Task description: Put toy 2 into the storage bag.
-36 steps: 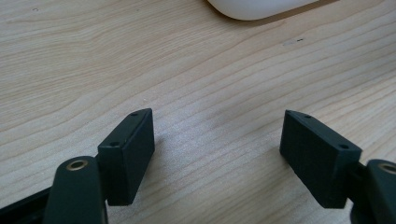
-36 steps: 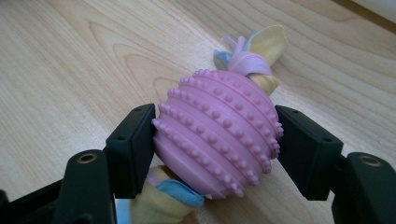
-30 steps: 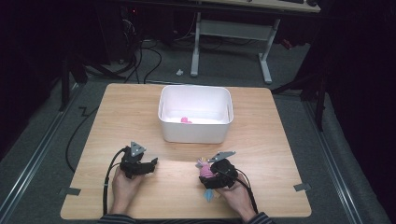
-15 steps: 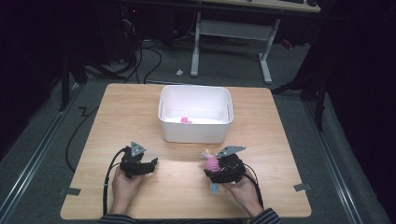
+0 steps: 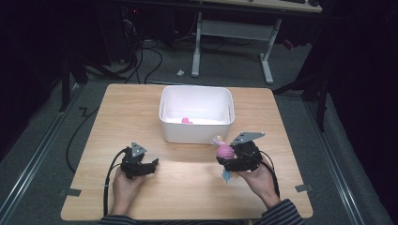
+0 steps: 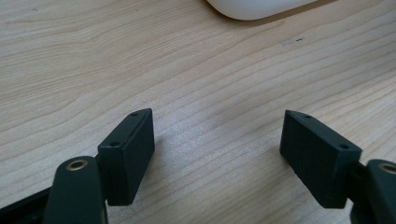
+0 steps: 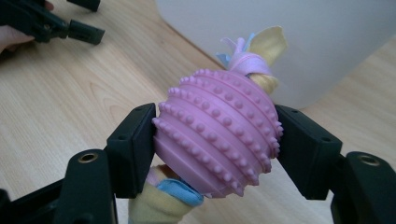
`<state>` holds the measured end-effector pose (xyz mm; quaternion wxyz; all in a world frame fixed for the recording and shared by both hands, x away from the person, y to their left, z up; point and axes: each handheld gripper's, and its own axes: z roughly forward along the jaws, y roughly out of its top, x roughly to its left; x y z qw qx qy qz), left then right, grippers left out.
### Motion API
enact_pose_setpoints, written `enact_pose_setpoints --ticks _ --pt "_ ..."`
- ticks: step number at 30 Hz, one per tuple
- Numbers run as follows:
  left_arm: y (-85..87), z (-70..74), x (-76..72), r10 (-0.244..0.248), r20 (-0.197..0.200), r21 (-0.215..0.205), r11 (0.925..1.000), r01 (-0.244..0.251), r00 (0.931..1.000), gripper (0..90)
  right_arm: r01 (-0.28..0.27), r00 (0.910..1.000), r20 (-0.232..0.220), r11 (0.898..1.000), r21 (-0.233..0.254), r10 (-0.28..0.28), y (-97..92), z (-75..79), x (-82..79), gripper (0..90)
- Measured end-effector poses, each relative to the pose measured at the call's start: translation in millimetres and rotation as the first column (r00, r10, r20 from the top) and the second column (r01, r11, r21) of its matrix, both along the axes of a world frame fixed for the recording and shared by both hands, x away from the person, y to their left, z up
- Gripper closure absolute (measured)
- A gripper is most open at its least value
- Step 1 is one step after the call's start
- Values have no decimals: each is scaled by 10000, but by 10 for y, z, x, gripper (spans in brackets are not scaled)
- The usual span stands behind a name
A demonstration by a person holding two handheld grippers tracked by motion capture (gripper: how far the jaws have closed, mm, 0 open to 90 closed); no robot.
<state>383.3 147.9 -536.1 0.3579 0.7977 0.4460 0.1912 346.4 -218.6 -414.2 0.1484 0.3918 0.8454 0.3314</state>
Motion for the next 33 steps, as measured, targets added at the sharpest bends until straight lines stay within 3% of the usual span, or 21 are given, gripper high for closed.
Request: enact_pose_setpoints --ticks 5,21,33 --pt "0 0 0 0 -1 4 10000 0 10000 266 -64 9991 415 10000 -9 64 -68 197 66 332" --pt "1 0 0 -1 -4 7 10000 1 10000 267 -191 9937 1102 9994 -296 223 -118 741 352 333" --pt "1 0 0 0 -8 4 10000 0 10000 267 -228 9918 1241 9984 -510 290 -61 938 694 332"
